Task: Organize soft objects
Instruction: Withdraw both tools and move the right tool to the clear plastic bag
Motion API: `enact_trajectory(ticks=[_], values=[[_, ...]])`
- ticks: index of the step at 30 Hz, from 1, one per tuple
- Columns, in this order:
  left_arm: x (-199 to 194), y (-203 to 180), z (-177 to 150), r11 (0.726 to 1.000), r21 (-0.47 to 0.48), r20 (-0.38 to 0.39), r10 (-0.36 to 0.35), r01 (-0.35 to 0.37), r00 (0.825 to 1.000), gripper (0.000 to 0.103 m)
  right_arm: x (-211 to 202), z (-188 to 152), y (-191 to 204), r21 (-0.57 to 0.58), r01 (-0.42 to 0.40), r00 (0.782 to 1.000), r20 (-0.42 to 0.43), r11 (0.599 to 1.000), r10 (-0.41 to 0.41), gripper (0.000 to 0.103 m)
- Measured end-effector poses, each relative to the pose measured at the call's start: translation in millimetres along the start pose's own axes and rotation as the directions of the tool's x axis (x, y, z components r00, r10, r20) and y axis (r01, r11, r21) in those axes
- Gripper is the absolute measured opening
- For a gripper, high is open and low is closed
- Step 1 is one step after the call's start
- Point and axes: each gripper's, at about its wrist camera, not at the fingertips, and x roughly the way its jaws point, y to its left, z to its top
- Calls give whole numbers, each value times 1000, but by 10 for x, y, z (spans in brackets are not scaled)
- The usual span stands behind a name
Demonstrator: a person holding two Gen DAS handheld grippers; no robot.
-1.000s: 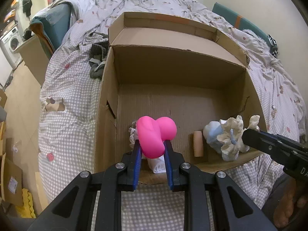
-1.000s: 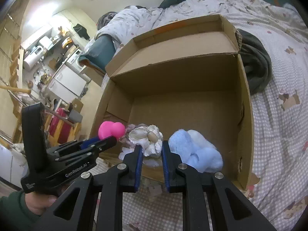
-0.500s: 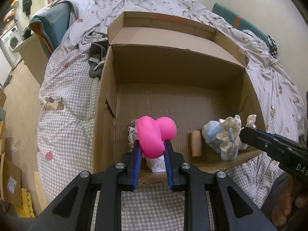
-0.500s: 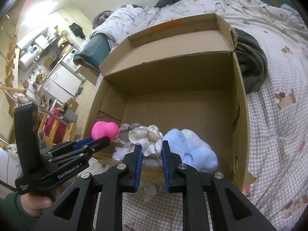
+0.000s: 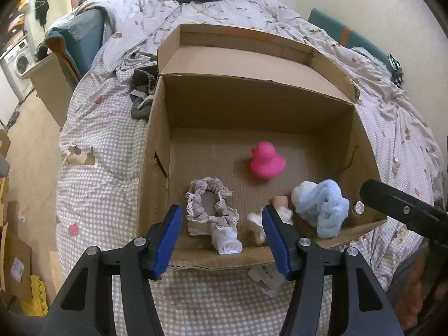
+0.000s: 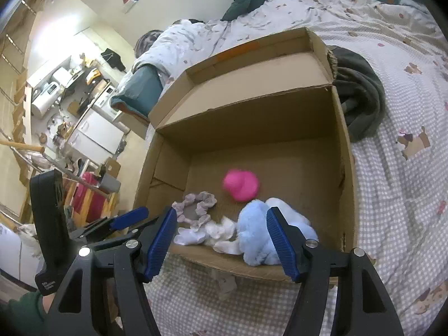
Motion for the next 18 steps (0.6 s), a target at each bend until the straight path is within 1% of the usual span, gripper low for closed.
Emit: enact_trajectory(ticks=[3, 6, 9, 11, 13, 18], values=[[6, 9, -13, 1000, -1, 1, 6, -6, 1000, 56, -3, 12, -32, 14, 6, 1000, -3, 1000, -6, 71], [-21, 25, -29, 1000, -4, 6, 22, -22, 1000, 56, -42, 26, -65, 19, 23, 1000, 15, 1000, -23, 71], [-202, 108, -24, 1000, -21, 68, 8, -7, 998, 56, -87, 16, -114, 40, 42, 999, 23, 998, -43, 71], [-348, 199, -33, 999, -47, 113, 0, 5, 994, 56, -148, -18, -141, 54, 48, 998, 37, 997, -50, 71], [-435, 291, -53, 997, -80, 129, 0, 11, 992, 56, -220, -43, -144, 53, 56, 997, 51, 997, -58, 71], [-559, 461, -177, 988, -155, 121, -9, 28, 993, 56, -356, -123, -114, 44, 73, 995, 72, 996, -76, 71]])
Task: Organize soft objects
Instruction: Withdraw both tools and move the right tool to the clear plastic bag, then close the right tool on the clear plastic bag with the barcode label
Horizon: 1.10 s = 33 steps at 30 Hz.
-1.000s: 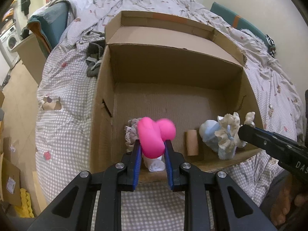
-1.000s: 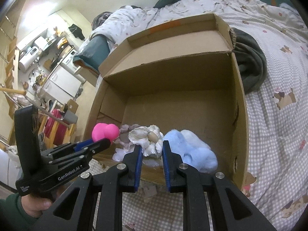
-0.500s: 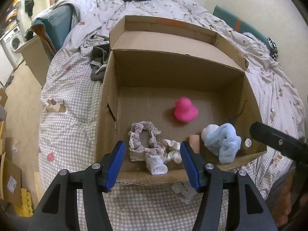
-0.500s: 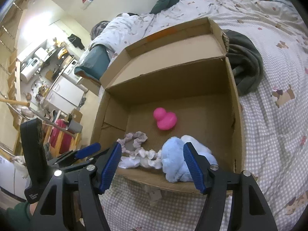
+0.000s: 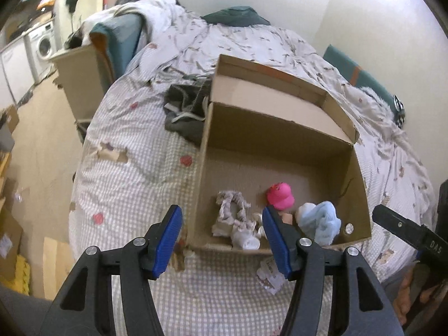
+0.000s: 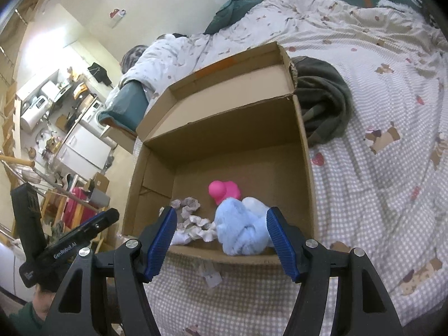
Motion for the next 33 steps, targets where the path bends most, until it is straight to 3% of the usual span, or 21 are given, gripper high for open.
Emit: enact_trajectory(ticks=[8, 13, 19, 27, 30, 33], values=[[-126, 24, -279, 999, -22, -34, 24, -25, 999, 56, -179, -262, -20, 48, 10, 1000, 11, 999, -10, 71], [-110, 83, -434, 995, -50, -72, 87, -91, 994, 56, -56, -510, 73, 33, 49, 996, -73, 998, -46, 71], [-73, 160, -534, 988, -98, -118, 110, -121, 987, 56, 497, -750, 382, -155, 130, 951, -258, 979, -167, 70], [-29, 228, -500, 982, -147, -147, 100, -122, 984, 56, 1178, -887, 545, -237, 178, 914, -321, 955, -250, 70], [13, 257, -516, 980, -165, -169, 84, -112, 982, 56, 1347, -917, 552, -266, 200, 906, -318, 943, -281, 51], [37, 277, -524, 978, -182, -183, 69, -103, 981, 56, 1353, -922, 589, -293, 186, 912, -302, 938, -276, 31]])
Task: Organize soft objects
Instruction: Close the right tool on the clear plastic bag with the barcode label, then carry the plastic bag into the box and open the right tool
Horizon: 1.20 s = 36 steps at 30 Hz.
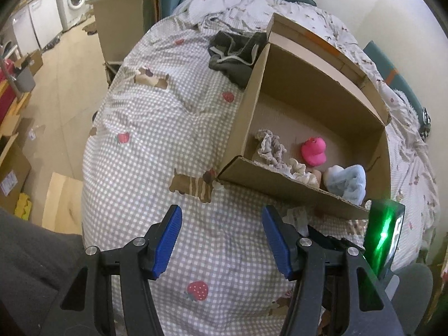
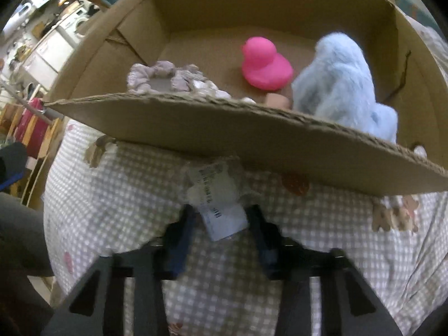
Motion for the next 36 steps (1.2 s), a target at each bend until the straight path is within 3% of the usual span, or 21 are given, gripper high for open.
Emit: enact_trajectory(ticks=[4, 7, 16, 20, 23, 28, 36], values=[[0, 14, 18, 1000, -17, -2, -7, 7, 1000, 56, -121, -63, -26, 7, -53, 999, -5, 999, 53, 19], [-3, 52, 21, 999, -34, -1, -9, 9, 1000, 56, -305, -162, -72, 27, -84, 996, -14, 996, 84, 18], [38, 40, 9, 1000, -23, -10, 10, -10, 1000, 56, -657, -495, -338, 123, -62, 995, -69, 990, 71, 18], [37, 54, 16, 1000, -24, -6, 16, -16, 1000, 56, -1002, -529, -430, 142, -109, 994, 4, 984, 110, 18], [31, 42, 20, 1000, -21, 0, 16, -16, 1000, 56, -1314, -485, -530, 133, -165, 983, 106, 977, 152, 18], [25, -18, 14, 999, 16, 13, 32, -32, 999, 56, -1766, -353, -767, 131, -159, 963, 237, 978, 125, 18], [-62, -138, 10, 997, 73, 72, 23, -28, 997, 56, -1832, -51, -929, 173, -166, 946, 305, 971, 107, 18]])
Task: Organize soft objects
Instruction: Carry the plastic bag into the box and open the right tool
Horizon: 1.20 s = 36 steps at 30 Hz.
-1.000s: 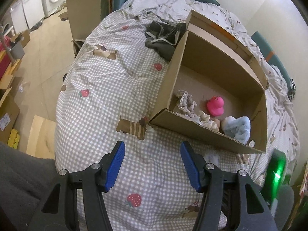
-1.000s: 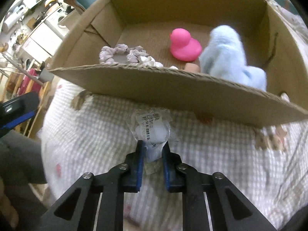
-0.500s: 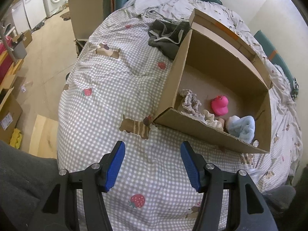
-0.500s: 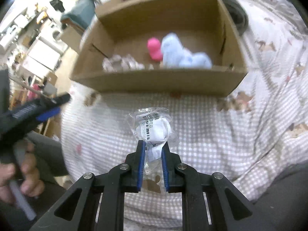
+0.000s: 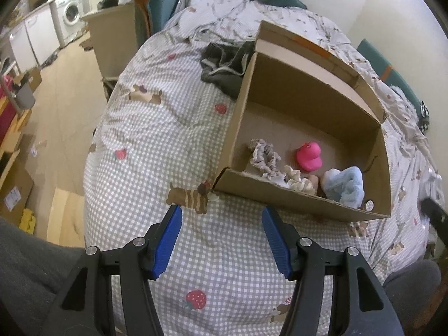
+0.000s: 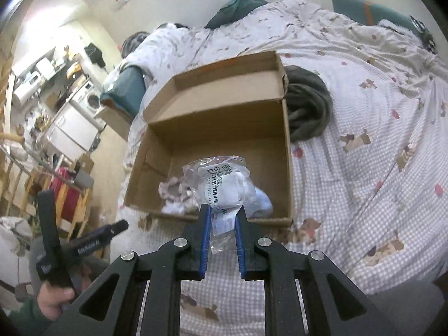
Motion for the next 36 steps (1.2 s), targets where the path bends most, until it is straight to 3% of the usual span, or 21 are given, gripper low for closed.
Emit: enact_trajectory(ticks=[6, 14, 23, 31, 36], values=[[1, -80, 17, 1000, 25, 9, -6, 6, 1000, 56, 135, 169, 113, -13, -23, 1000, -12, 1000, 23, 18], [8, -38, 26, 1000, 9, 0, -14, 14, 1000, 56, 644, 307, 465, -79, -41, 996, -83, 996, 34, 18], [17, 24, 63, 999, -32, -19, -34, 33, 999, 56, 1352, 284, 532, -97, 45, 977, -204, 994, -64, 18], [16, 4, 74, 999, -30, -21, -39, 39, 999, 56, 1540, 183, 525, -107, 75, 963, -251, 991, -100, 18], [43, 0, 71, 999, -29, -30, -34, 33, 999, 56, 1549, 180, 493, -47, 26, 965, -259, 999, -37, 19]])
